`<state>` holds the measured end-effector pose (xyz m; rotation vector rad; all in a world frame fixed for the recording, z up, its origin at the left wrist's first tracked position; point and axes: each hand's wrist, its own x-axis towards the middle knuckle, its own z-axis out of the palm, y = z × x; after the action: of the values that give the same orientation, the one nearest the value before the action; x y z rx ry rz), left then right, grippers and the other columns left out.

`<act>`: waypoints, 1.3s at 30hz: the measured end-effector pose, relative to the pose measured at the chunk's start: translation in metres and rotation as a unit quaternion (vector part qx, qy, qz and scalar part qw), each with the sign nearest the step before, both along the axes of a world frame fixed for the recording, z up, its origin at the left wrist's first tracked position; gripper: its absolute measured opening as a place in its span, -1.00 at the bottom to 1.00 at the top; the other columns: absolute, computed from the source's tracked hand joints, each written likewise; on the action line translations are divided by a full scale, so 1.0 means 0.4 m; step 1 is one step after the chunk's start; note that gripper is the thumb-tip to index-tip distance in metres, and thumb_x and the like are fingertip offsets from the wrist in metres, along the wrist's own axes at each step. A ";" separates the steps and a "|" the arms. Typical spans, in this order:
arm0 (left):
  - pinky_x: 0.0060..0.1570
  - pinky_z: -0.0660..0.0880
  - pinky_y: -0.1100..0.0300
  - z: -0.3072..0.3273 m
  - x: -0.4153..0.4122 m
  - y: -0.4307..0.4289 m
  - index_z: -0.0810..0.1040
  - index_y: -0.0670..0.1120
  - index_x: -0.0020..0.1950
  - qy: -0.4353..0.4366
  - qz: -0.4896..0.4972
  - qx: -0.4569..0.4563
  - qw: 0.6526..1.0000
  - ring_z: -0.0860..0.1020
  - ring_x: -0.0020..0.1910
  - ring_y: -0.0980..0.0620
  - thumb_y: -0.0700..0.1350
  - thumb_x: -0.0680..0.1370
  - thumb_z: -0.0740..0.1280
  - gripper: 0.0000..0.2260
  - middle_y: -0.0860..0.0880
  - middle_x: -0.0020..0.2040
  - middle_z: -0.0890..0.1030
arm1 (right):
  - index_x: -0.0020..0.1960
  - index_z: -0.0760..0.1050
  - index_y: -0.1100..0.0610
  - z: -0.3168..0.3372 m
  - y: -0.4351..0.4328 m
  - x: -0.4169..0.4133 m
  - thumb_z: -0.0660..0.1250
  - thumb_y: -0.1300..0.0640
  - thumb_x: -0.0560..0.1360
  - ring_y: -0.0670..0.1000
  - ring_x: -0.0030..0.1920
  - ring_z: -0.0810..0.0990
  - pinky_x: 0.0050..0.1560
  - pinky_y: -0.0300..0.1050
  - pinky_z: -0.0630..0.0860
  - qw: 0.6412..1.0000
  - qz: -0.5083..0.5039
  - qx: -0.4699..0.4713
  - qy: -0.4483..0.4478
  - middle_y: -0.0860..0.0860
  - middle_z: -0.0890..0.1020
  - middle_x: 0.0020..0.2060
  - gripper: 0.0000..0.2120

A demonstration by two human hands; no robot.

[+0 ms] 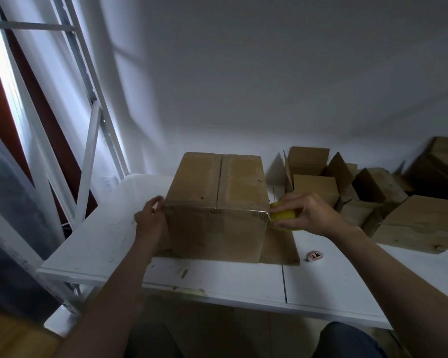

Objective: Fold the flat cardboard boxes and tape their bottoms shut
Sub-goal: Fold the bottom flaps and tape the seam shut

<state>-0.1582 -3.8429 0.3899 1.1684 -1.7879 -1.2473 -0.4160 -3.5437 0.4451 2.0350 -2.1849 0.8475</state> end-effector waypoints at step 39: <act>0.58 -0.15 0.01 0.136 -0.153 0.348 -0.09 -0.13 0.65 -0.367 -0.353 -0.414 0.755 -0.14 0.63 0.02 0.31 0.65 -0.10 -0.28 -0.07 0.66 -0.11 | 0.20 0.67 -0.06 -0.014 -0.020 0.031 0.59 -0.04 0.38 -0.20 -0.01 0.57 -0.03 -0.49 0.41 1.000 -0.014 0.007 -0.005 -0.10 0.71 0.07 -0.60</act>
<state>-0.2193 -3.7035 0.4442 0.4194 -3.0839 -0.0892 -0.4036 -3.5516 0.4396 2.0046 -2.2259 0.8423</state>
